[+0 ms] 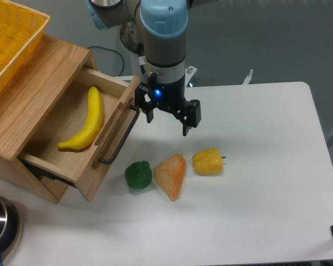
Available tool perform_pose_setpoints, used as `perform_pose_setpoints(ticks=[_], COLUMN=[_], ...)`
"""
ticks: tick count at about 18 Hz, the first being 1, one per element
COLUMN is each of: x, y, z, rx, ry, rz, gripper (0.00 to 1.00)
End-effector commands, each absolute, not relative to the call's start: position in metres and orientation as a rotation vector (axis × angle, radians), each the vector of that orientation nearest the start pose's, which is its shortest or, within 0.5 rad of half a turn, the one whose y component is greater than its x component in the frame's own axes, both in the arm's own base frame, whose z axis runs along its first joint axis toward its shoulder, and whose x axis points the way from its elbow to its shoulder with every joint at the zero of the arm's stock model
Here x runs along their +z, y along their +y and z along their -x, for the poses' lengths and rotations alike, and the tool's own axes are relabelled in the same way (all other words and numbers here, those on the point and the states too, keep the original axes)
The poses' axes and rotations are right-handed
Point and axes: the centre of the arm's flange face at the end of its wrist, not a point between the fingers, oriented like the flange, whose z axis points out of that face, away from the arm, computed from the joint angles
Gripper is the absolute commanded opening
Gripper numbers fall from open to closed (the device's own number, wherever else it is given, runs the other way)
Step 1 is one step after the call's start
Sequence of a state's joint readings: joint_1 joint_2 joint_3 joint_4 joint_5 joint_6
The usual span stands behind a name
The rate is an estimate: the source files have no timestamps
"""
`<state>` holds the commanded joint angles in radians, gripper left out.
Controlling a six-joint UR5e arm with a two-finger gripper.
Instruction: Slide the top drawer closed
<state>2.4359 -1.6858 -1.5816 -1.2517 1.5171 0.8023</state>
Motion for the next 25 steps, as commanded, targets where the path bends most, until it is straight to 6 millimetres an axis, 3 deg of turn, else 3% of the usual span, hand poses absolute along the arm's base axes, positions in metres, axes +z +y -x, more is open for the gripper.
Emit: perform_pose_setpoints(ticks=[6,8,13,17,25], x=[0.452,0.445,0.433,0.434,0.424], y=[0.464,0.474,0.485,0.482,0.484], z=[0.338,0.341,0.341,0.346,0.339], rx=[0.108,0.027,-0.106,-0.138,-0.226], ry=[-0.165,-0.207,-0.249,-0.264,-0.263], rz=[2.948,2.911,2.854,2.824,2.812], gripper=[1.00,1.00,0.38,0.00,0.00])
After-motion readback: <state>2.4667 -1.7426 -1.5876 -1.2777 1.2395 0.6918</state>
